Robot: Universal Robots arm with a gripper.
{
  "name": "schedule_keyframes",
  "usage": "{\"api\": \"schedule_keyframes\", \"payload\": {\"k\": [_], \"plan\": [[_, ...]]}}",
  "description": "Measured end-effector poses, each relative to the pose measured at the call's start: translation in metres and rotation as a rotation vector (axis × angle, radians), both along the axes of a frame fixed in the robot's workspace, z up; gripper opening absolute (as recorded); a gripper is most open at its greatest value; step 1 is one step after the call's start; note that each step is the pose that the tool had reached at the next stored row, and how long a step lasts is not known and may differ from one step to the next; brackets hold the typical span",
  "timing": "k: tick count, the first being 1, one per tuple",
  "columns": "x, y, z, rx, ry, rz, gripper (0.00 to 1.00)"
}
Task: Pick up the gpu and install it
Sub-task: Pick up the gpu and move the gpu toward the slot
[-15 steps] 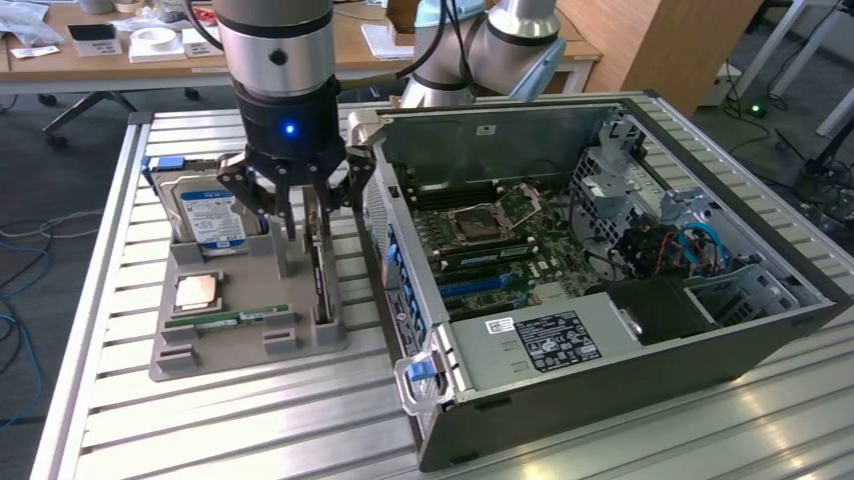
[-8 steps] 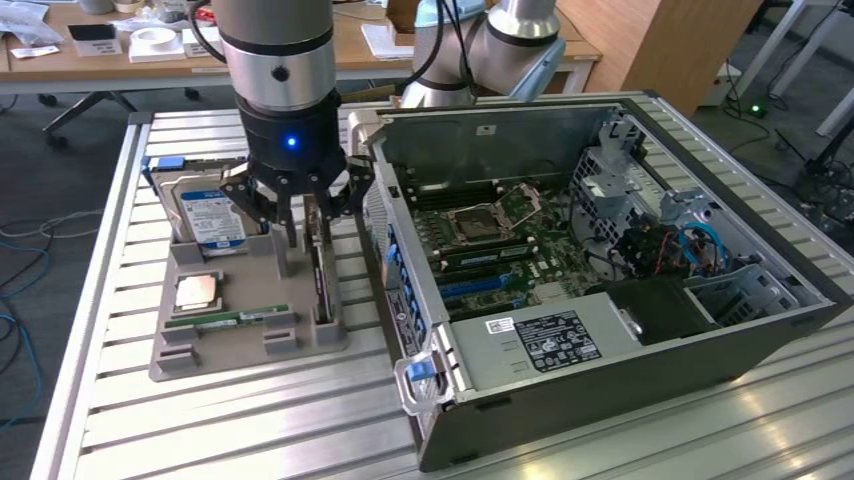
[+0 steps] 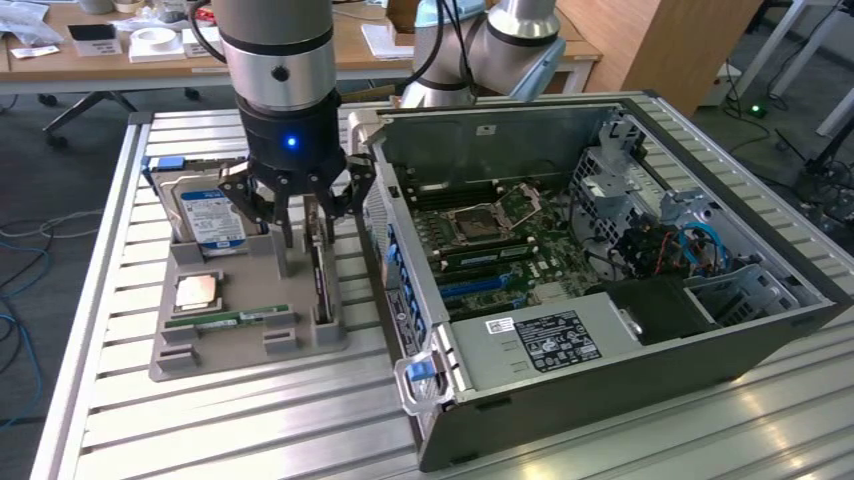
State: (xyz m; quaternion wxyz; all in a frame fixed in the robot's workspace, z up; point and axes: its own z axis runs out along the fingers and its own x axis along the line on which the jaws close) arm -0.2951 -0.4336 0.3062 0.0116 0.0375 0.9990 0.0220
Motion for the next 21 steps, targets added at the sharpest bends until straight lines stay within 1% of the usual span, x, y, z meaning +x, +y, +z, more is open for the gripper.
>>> {"api": "schedule_keyframes", "payload": {"k": [1,3,21], "plan": [[0.0,0.0,0.0,0.0,0.0001,0.0,0.49],[0.0,0.0,-0.0006,0.0002,-0.0002,0.0,0.49],[0.0,0.0017,-0.033,0.0,0.0,0.0,0.49]]}}
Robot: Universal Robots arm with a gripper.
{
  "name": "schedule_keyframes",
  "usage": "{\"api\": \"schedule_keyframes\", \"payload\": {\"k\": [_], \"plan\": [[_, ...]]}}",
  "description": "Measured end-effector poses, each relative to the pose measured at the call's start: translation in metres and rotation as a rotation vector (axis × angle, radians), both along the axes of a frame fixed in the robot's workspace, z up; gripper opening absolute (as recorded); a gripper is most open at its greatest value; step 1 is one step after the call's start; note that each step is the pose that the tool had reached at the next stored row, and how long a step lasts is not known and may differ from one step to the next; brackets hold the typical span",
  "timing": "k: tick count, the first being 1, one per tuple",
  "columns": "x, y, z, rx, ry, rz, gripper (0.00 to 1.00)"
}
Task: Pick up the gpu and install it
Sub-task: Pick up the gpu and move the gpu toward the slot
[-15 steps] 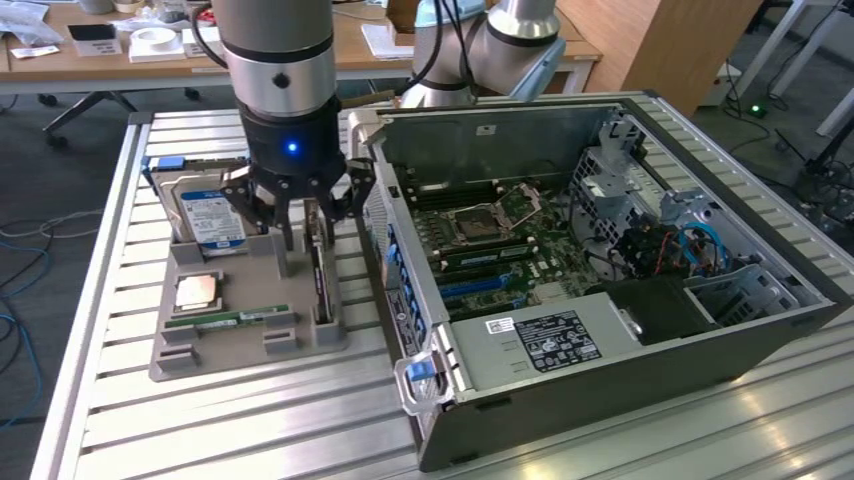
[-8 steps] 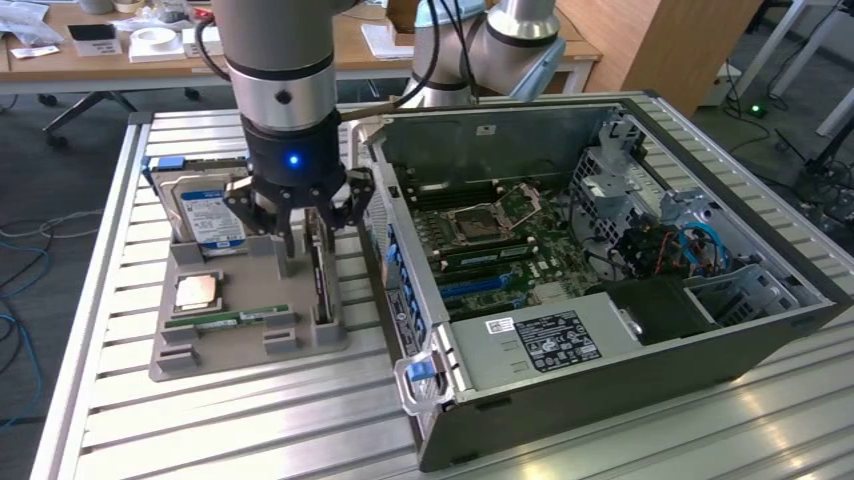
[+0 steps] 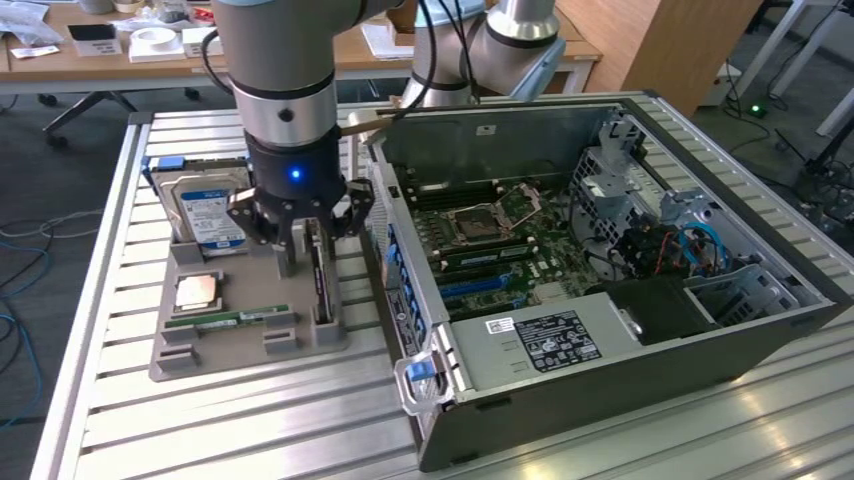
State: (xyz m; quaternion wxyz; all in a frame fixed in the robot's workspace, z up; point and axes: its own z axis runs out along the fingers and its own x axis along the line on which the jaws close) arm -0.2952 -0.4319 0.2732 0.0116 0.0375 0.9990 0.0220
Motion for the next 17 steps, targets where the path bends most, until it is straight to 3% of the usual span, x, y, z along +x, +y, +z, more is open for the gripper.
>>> {"api": "schedule_keyframes", "payload": {"k": [10,17], "plan": [[0.0,0.0005,-0.0062,0.0002,-0.0003,0.0,0.49],[0.0,0.01,-0.0119,0.0005,-0.0003,0.0,0.49]]}}
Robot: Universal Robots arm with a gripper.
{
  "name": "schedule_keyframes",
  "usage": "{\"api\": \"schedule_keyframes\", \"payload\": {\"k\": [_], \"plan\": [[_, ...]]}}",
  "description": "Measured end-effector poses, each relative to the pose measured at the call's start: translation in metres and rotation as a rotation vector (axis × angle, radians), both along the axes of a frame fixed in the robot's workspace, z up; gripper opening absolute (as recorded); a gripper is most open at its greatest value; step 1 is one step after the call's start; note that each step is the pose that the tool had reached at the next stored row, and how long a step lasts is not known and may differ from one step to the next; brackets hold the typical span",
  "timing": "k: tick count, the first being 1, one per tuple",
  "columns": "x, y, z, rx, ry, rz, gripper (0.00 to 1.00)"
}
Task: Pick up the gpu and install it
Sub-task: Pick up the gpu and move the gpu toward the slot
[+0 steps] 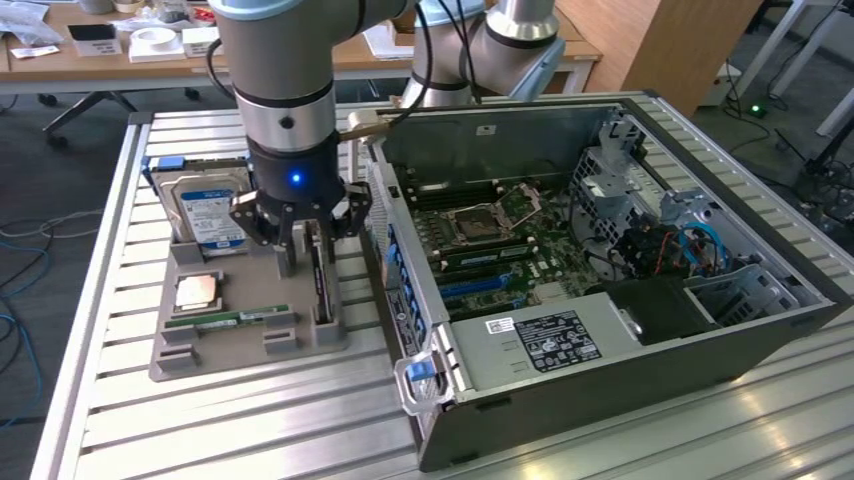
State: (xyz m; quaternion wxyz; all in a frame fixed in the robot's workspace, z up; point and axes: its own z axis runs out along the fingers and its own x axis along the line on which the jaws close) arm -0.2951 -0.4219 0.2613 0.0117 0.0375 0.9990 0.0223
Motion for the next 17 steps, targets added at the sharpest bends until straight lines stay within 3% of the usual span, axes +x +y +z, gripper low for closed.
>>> {"api": "schedule_keyframes", "payload": {"k": [17], "plan": [[0.004,0.0118,-0.0235,-0.0002,0.0003,0.0,0.49]]}}
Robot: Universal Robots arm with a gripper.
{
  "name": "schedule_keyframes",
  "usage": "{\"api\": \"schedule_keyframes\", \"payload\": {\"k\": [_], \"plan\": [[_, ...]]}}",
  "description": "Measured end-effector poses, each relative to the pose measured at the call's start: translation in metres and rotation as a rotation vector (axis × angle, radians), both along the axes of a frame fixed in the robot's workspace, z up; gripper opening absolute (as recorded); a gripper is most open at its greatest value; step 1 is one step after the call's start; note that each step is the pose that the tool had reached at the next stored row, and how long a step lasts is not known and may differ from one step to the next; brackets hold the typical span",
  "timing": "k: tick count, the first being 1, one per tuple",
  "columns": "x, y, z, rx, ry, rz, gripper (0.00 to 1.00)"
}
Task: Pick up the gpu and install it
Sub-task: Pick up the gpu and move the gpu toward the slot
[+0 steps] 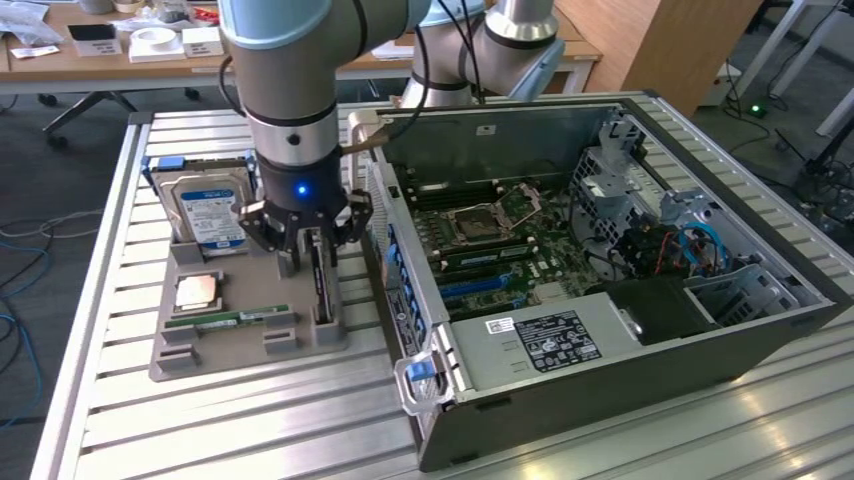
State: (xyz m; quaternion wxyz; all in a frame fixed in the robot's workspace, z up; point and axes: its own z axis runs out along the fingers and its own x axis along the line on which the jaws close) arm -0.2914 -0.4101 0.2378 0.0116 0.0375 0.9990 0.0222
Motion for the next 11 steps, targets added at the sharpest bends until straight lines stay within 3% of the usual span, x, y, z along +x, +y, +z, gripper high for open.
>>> {"api": "schedule_keyframes", "payload": {"k": [11], "plan": [[0.0,0.0018,-0.0049,-0.0002,0.0002,0.0,0.49]]}}
